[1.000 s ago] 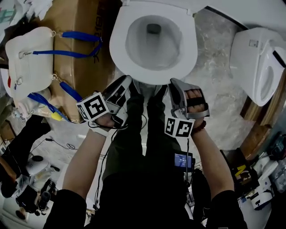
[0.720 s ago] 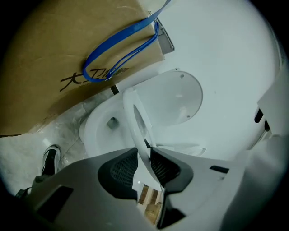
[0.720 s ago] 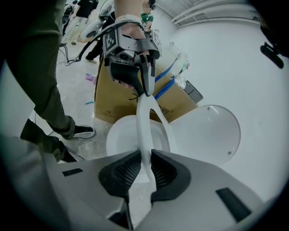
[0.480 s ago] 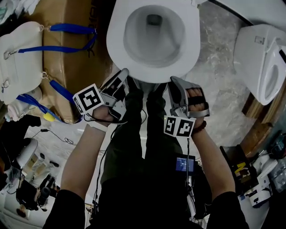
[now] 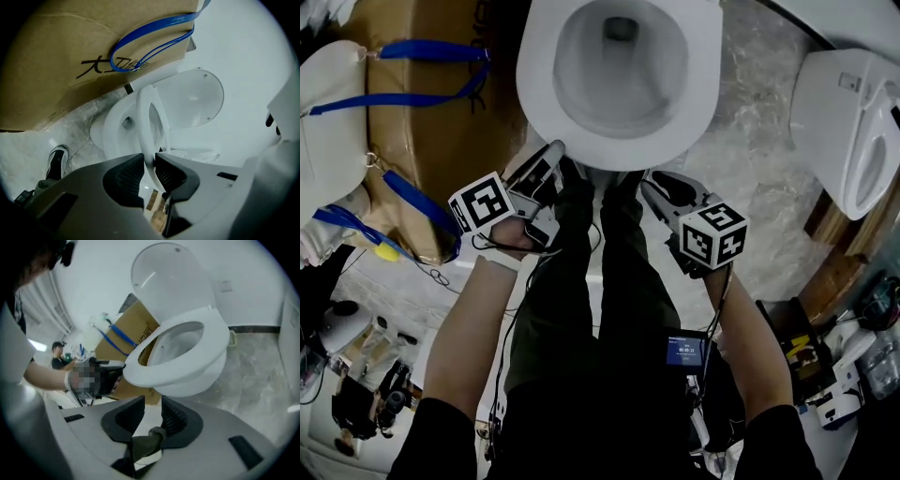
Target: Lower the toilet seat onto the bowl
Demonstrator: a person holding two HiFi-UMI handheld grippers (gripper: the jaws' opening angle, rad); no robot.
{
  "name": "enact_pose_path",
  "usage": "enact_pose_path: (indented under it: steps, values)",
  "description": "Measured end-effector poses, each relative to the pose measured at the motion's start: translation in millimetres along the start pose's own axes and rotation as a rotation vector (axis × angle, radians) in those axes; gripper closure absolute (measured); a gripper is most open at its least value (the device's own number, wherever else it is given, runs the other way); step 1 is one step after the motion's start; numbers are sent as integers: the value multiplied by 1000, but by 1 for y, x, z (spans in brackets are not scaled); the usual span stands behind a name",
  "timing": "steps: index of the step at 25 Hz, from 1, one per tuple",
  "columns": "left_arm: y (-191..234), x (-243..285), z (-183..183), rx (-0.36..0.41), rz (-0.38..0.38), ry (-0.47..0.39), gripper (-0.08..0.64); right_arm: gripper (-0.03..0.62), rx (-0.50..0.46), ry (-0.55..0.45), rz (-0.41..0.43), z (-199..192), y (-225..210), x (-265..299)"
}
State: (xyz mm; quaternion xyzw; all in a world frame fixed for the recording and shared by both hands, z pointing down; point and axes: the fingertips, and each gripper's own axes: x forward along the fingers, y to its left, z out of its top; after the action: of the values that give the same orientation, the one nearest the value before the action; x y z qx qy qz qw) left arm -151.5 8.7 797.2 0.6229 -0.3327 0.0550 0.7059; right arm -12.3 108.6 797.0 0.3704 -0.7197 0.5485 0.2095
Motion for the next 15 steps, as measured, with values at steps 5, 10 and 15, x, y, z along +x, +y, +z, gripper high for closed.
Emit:
enact_pose_path:
  steps: [5,10,15]
  values:
    - [9,6,-2,-7,4,10,477,466,244,-123,99,15,-4,9]
    - [23,12,-4,-10,21,31,477,451,443,-178,146,12,-12,21]
    - [36,20,-4,-15,46,56,477,480,566,-196,134,8,-29,31]
